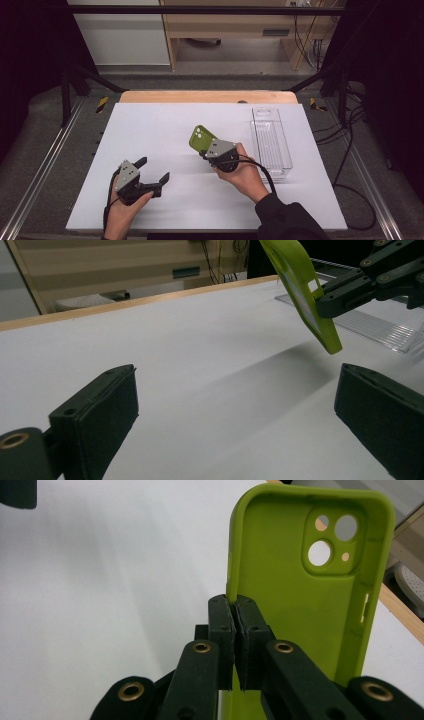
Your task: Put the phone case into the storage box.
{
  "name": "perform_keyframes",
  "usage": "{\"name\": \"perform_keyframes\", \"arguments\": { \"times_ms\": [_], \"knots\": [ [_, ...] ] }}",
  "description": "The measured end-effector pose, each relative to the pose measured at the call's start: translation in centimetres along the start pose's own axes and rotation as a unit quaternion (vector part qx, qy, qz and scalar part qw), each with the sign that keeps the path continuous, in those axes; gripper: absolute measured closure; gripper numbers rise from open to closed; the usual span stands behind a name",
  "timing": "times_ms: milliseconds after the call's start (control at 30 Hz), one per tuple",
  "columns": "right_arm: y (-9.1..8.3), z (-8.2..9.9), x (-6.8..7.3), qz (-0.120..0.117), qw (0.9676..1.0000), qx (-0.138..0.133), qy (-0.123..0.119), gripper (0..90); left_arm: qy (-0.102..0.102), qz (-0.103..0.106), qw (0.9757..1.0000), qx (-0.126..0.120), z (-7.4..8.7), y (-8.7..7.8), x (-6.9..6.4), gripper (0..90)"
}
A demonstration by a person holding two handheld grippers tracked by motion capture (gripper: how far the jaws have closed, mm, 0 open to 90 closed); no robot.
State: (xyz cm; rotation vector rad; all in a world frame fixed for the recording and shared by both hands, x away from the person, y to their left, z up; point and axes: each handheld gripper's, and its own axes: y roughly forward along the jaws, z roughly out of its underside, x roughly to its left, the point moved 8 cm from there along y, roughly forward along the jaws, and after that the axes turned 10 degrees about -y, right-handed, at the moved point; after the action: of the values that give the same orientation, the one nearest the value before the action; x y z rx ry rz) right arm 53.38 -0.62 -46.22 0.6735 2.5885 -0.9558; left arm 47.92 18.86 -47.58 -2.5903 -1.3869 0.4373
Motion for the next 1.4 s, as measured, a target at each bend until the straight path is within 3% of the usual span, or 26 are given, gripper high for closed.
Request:
{"name": "perform_keyframes", "arguments": {
  "times_ms": [733,1100,1400],
  "knots": [
    [0.4,-0.4,-1.9,0.034,0.9962,-0.04,0.07,87.4,-0.008,-0.012,0.9998,-0.015,0.0,-0.3,0.7,3.3],
    [0.5,-0.6,-3.0,0.044,0.9899,-0.066,0.117,87.4,-0.006,-0.011,0.9998,-0.014,0.1,-0.2,0.7,3.3],
    [0.0,-0.9,-4.0,0.06,0.9845,-0.084,0.142,87.5,-0.006,-0.014,0.9998,-0.016,0.1,-0.3,0.8,3.3]
  ]
}}
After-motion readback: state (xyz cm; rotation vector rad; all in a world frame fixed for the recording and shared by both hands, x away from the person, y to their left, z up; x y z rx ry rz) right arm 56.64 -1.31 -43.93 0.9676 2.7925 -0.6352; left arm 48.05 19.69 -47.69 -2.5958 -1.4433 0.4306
